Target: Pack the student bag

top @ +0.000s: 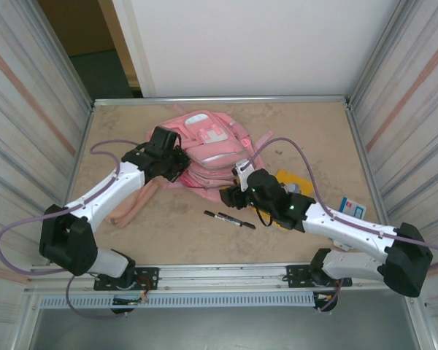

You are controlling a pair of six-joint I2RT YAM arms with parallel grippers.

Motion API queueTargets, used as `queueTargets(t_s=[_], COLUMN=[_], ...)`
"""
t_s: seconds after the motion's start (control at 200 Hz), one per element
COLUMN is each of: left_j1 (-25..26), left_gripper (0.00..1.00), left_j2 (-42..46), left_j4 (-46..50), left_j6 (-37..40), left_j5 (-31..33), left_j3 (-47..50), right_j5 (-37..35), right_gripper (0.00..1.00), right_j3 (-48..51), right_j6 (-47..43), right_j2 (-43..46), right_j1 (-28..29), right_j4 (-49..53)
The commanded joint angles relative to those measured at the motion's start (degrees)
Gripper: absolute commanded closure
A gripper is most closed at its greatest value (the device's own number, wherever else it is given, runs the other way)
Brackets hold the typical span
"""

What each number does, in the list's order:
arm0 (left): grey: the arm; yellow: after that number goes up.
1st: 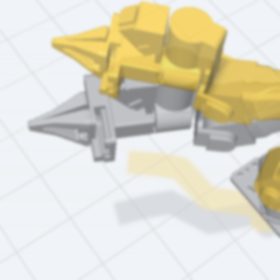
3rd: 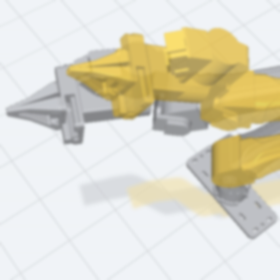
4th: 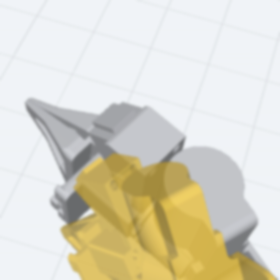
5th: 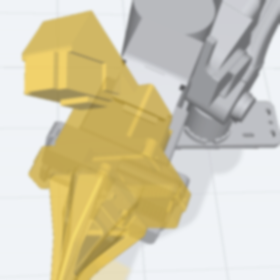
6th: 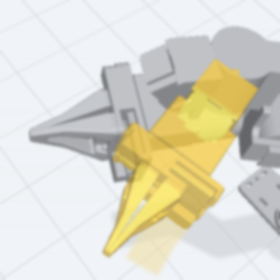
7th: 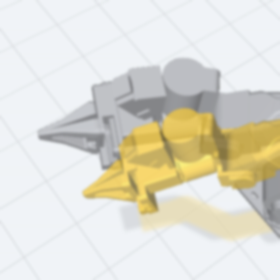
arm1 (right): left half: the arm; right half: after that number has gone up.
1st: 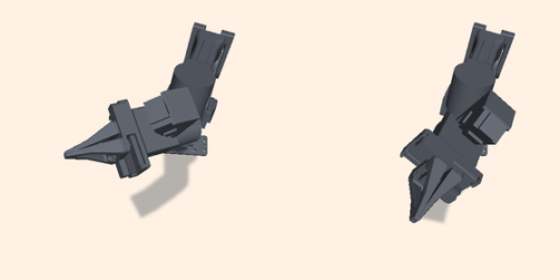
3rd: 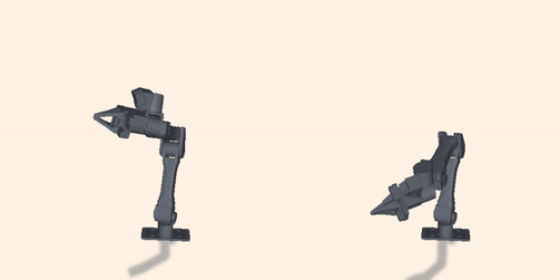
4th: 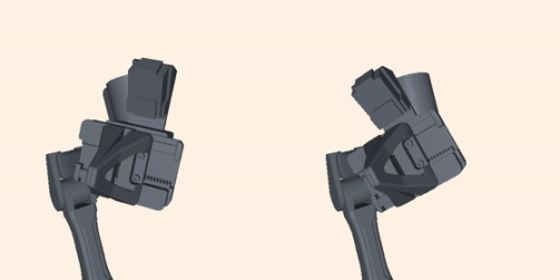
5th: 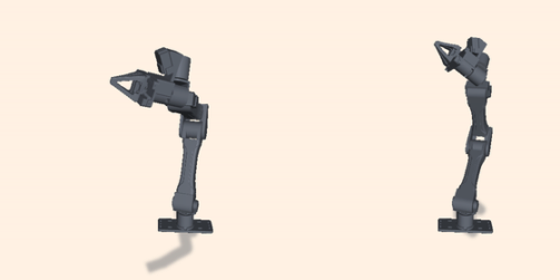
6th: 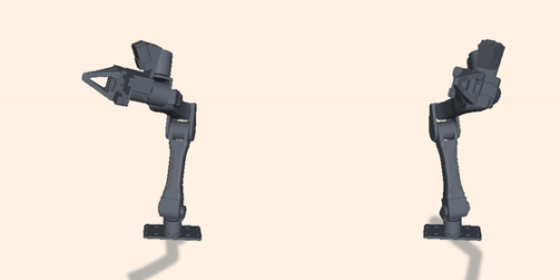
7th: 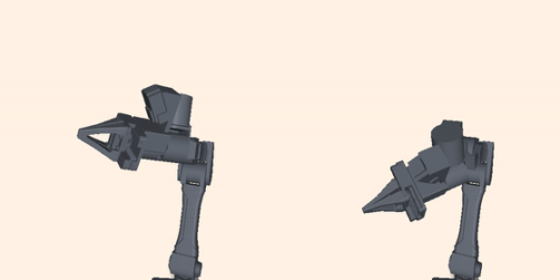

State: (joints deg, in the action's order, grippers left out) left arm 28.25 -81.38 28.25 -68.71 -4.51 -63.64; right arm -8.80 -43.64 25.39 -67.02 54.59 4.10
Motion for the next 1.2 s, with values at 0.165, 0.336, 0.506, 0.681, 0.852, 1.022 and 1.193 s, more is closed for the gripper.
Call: queueTargets(t_s=[0.165, 0.336, 0.506, 0.681, 0.852, 1.022, 1.193], left_j1=[3.96, 5.25, 6.55, 6.79, 7.79, 7.81, 7.96], left_gripper=[1.0, 1.0, 1.0, 1.0, 1.0, 1.0, 1.0], left_j2=[1.74, 1.78, 2.29, 1.11, 0.09, -1.71, -1.2], left_j4=[2.05, 2.98, 2.57, 1.01, -1.71, -0.84, -1.74], left_j6=[-9.16, -11.1, -12.12, -15.67, -18.35, -19.52, -21.83], left_j5=[7.09, 6.54, 6.42, 8.02, 18.22, 18.37, 19.01], left_j3=[-5.26, -5.76, -4.48, -3.94, -5.91, -7.81, -6.74], right_j5=[-4.92, -4.27, 5.85, 13.51, 14.2, 14.03, 10.3], right_gripper=[0.44, 0.51, 0.6, 0.57, 0.52, 0.54, 0.53], right_j3=[-9.95, -15.2, -19.15, -23.15, -18.87, -15.94, -15.68], right_j6=[25.04, 25.15, 19.51, 7.78, 3.35, 0.43, 0.49], right_j2=[-11.15, -18.85, -23.78, -26.03, -21.04, -16.9, -16.54], right_j1=[2.13, 0.37, -8.52, -13.72, -14.97, -12.41, -7.09], right_j4=[10.45, 10.87, 8.3, 7.42, 6.28, 9.52, 12.17])
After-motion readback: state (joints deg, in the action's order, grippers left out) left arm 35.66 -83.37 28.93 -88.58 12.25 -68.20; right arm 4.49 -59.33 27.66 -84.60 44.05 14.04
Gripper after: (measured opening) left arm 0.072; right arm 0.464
